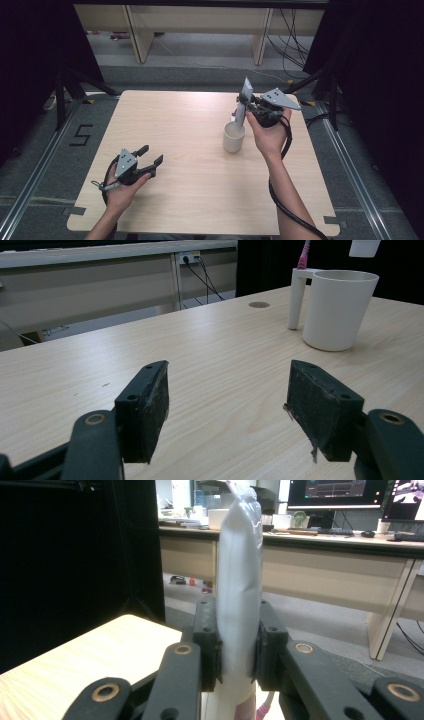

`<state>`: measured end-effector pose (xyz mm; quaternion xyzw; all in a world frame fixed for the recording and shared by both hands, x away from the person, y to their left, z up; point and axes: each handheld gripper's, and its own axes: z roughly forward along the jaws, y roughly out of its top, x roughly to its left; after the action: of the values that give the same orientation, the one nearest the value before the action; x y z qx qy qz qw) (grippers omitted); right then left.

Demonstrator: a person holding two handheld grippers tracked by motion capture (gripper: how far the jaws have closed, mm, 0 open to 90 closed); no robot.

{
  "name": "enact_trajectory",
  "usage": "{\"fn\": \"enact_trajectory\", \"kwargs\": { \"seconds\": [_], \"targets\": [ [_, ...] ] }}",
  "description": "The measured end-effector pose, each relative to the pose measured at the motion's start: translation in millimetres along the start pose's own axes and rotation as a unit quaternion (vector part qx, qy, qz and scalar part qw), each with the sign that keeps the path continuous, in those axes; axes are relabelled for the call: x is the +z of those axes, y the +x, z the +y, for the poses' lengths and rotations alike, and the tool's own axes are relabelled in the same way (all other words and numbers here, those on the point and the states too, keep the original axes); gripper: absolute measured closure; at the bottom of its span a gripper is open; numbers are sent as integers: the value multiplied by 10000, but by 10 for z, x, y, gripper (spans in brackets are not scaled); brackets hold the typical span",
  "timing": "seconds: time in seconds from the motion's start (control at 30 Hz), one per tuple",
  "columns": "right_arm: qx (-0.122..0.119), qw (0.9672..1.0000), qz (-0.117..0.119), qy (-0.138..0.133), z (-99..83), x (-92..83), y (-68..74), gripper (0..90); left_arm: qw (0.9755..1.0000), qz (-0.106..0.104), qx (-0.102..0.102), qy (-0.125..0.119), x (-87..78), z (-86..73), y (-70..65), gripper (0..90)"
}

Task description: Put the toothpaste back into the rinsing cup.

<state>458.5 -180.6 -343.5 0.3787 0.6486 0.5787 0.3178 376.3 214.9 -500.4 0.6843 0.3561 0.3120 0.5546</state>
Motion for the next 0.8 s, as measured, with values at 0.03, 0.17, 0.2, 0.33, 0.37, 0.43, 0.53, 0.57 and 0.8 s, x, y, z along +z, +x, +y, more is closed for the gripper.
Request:
{"fn": "enact_trajectory", "kwargs": {
  "seconds": [0.03,0.17,0.2,0.33,0.37,0.43,0.53,0.57,0.8],
  "targets": [
    [-33,10000,-38,29,-1,-4,-1,765,10000,0,-4,-2,0,0,-1,332],
    [52,10000,-11,58,-25,14,4,766,10000,3,-7,-11,-2,1,-3,334],
    [-42,10000,-49,46,-29,18,-9,766,10000,0,-9,-9,-1,0,-3,333],
    [23,10000,-52,58,-51,37,-6,766,10000,-8,-7,1,0,-2,-2,333],
    [60,9999,-88,111,-55,31,1,766,10000,-12,-6,7,0,-2,-2,333],
    [37,9999,-55,90,-68,47,-5,766,10000,-19,3,11,1,-3,-3,333],
    [41,9999,-53,87,-87,61,-4,766,10000,-21,10,18,1,-5,-4,333],
    [51,9999,-79,114,-91,61,-1,766,10000,-26,6,21,0,-5,-4,333],
    [-41,9998,-95,140,-110,81,-11,766,10000,-25,1,16,0,-4,-5,333]
  ]
}}
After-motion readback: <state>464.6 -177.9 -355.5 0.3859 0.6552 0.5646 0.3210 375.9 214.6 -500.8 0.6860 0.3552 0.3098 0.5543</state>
